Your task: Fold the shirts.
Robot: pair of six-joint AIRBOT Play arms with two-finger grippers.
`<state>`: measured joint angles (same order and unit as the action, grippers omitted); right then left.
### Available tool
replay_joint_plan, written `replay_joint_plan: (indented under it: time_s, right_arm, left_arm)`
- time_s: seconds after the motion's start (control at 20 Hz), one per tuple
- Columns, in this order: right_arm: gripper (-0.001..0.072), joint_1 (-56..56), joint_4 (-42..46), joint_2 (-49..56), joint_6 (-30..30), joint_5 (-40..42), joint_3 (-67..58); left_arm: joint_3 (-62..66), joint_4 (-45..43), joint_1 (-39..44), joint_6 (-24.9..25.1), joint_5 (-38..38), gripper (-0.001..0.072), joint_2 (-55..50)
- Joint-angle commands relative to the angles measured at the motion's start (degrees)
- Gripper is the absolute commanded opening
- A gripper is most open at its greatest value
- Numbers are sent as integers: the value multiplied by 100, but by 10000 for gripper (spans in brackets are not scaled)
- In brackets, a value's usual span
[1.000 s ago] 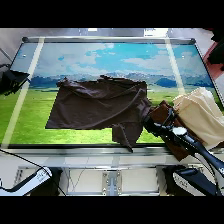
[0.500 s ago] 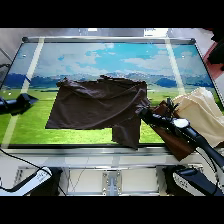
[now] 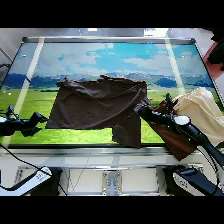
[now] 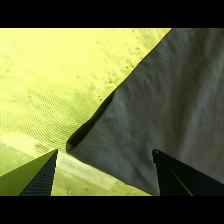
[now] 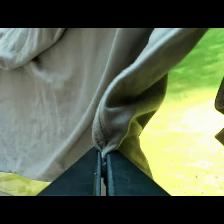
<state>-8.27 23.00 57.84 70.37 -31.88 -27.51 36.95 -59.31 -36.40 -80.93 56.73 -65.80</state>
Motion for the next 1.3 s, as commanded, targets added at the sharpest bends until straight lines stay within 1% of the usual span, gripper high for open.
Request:
replay_joint_plan:
  time_s: [0.0,0.15,0.4,0.45,0.5,0.55,0.65,0.7,0.75,0.85,0.95,1.0,1.1,1.15,1.2,1.25]
  right_arm:
    - [29,-4,151,-2,4,-24,-11]
    - [29,-4,166,-4,4,-26,-11]
    - [29,-4,164,-9,7,-24,-11]
    - [29,-2,164,-9,7,-24,-11]
    - [29,-4,162,-9,7,-22,-11]
    - [29,-4,160,-9,7,-22,-11]
    - [29,-4,144,-11,7,-22,-11]
    - [29,-4,136,-20,9,-22,-11]
    - [29,-4,131,-52,9,-22,-11]
    - [28,2,127,-293,15,-28,-11]
    - [28,39,127,-852,35,-42,-11]
    - [27,109,127,-1248,157,-85,-13]
    - [27,339,262,-2140,439,-212,-94]
    - [26,470,505,-2581,660,-385,-278]
    - [25,612,885,-3036,951,-581,-601]
    - [25,723,1366,-3407,1263,-748,-1003]
  left_arm:
    - [-55,-153,-2,-280,214,712,-144]
    - [-55,144,0,-289,262,712,-466]
    - [-52,848,2,-157,-282,702,-667]
    - [-55,981,4,-116,-284,701,-752]
    - [-55,1187,4,57,-225,690,-876]
    - [-55,1351,13,197,-166,595,-1001]
    - [-52,1600,74,448,-168,316,-1147]
    - [-52,1770,74,699,-179,101,-1145]
    - [-48,2041,68,984,-164,19,-1145]
    - [90,2798,66,1510,63,19,-1117]
    - [439,4214,59,2138,691,19,-846]
    - [664,5331,22,2557,1178,18,-605]
    - [1093,8032,-142,3274,2249,18,-57]
    - [1331,9315,-247,3469,2704,17,245]
    - [1598,10124,-369,3526,2944,16,529]
    - [1915,10393,-514,3523,3014,16,824]
